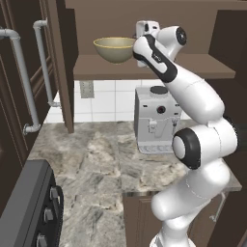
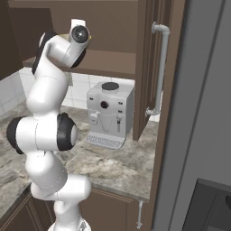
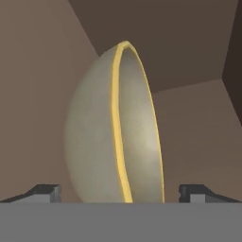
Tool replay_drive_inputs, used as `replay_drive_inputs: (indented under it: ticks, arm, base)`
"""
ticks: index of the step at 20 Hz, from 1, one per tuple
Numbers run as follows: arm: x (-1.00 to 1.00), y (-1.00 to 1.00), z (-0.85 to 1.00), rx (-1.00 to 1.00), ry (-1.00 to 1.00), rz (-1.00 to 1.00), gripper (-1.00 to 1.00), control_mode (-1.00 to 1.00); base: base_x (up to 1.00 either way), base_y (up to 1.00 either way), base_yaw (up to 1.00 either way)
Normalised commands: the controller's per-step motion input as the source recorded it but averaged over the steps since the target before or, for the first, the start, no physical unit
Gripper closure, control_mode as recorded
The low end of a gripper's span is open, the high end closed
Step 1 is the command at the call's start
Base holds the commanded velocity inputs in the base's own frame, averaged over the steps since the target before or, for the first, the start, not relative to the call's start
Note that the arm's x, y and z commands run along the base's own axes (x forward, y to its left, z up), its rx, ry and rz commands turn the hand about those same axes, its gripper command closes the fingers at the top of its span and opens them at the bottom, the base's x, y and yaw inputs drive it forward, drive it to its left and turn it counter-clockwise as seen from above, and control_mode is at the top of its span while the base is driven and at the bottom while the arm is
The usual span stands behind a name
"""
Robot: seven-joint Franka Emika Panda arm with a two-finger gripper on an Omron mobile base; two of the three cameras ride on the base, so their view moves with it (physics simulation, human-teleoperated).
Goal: Pick up the bowls from the cabinet and place each bowl in front of a stool on the dining counter.
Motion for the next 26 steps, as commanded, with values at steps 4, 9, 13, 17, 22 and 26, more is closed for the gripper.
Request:
replay_drive_inputs:
  ticks: [4,9,13,17,22,26]
  arm:
    - [0.14,0.03,-0.03,0.00,0.03,0.00,-1.00,-1.00]
    - [0.15,0.05,-0.03,0.00,0.08,0.00,-1.00,-1.00]
    - [0.12,0.02,0.00,0.00,0.10,0.02,-1.00,-1.00]
    - [0.08,0.00,0.00,0.00,0.10,0.04,-1.00,-1.00]
    - [0.08,0.00,-0.02,0.00,0.10,0.04,-1.00,-1.00]
    - [0.06,0.01,-0.09,0.00,0.08,0.04,-1.00,-1.00]
  base:
    - [0.00,0.00,0.00]
    - [0.00,0.00,0.00]
    - [0.00,0.00,0.00]
    - [0.00,0.00,0.00]
    - [0.00,0.00,0.00]
    - [0.00,0.00,0.00]
